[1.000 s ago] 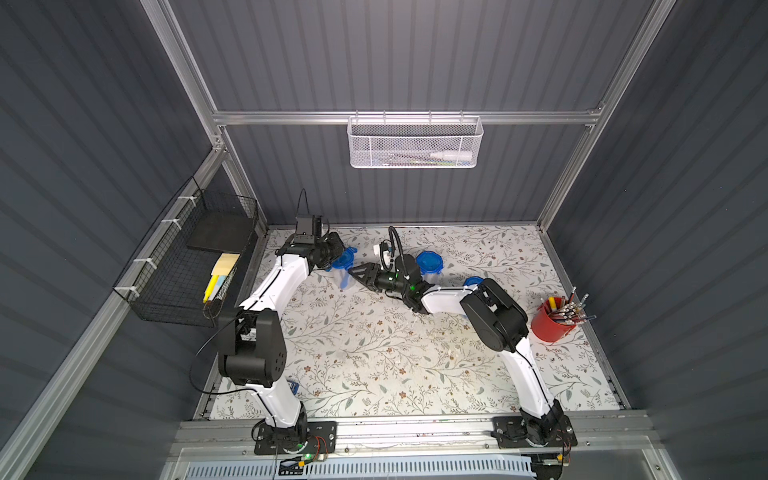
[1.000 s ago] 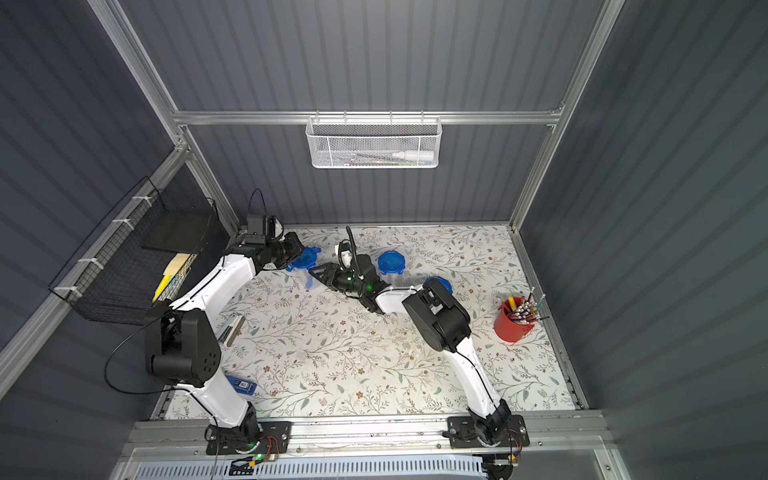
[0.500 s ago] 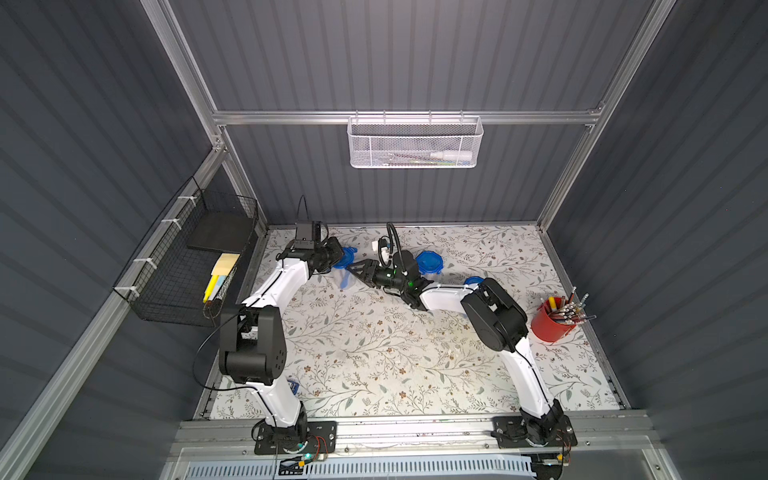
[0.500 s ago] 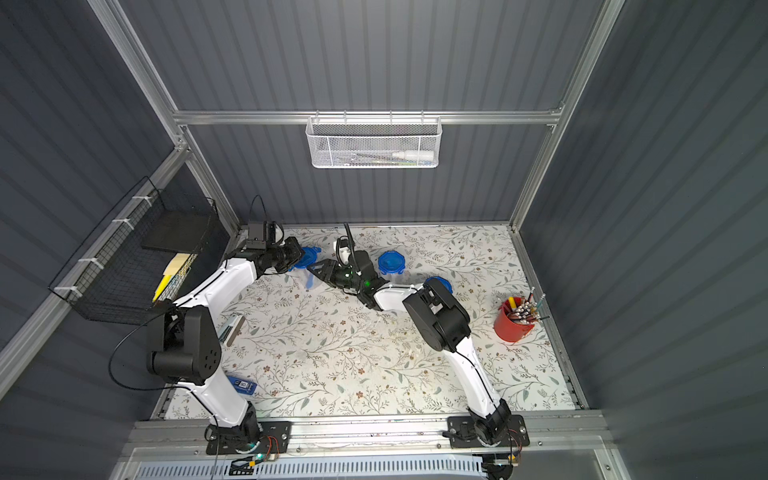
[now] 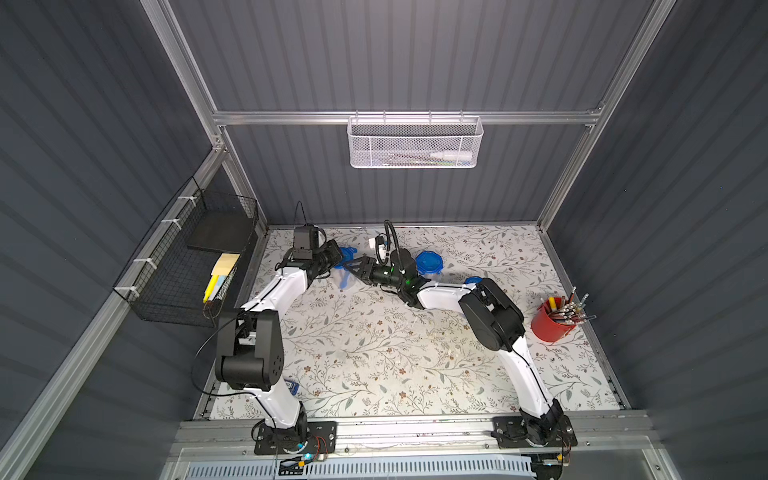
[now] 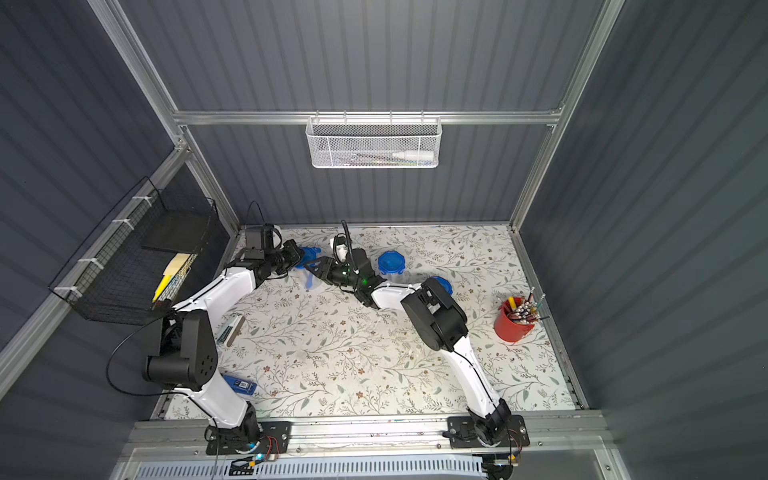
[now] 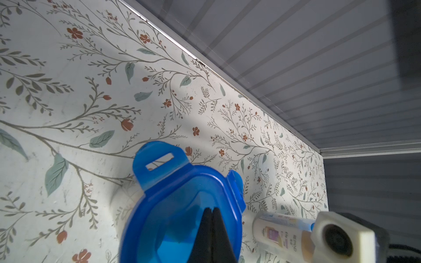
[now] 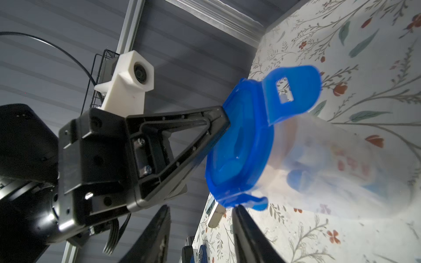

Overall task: Take out toiletry kits
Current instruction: Unfasten the latch on the container.

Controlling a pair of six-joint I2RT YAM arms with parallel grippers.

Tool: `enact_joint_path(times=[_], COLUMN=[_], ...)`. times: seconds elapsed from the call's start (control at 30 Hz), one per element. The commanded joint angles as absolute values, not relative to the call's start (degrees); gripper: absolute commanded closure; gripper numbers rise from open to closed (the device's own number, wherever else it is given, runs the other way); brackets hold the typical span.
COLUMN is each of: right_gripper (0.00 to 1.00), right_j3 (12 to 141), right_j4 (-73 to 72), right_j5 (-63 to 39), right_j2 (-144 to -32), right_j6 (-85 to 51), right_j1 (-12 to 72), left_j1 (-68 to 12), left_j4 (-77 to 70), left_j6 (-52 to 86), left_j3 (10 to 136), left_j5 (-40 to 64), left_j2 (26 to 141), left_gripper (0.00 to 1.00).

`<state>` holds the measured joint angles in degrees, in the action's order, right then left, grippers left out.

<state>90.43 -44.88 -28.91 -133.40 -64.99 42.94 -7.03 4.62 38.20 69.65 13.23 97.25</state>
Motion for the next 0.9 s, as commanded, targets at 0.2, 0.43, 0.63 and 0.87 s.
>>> enact_joint_path(times=[0.2, 0.43, 0.63, 0.87], right_gripper=[0.51, 0.51, 0.49, 0.46], right_j3=[89.06, 89.93, 93.45, 97.29], right_j4=[-40.76, -40.83, -40.26, -41.79], right_j5=[-27.31, -27.51, -27.75, -27.95], right_j2=[-134.24, -135.41, -136.87, -138.64], right_j6=[-63.61, -64.21, -63.75, -63.92], right_j1=[43.24, 43.31, 43.17, 43.06], left_j1=[-6.57, -6.50, -6.50, -6.50], left_j4=[14.55, 14.50, 13.71, 13.49], left_j6=[38.15, 38.16, 38.52, 38.52], left_j3=[64.78, 64.70, 64.09, 63.98], left_j5=[12.76, 13.32, 13.82, 14.27], left_j2=[98.95, 99.44, 99.88, 100.28], left_gripper=[1.00, 1.00, 1.00, 1.00])
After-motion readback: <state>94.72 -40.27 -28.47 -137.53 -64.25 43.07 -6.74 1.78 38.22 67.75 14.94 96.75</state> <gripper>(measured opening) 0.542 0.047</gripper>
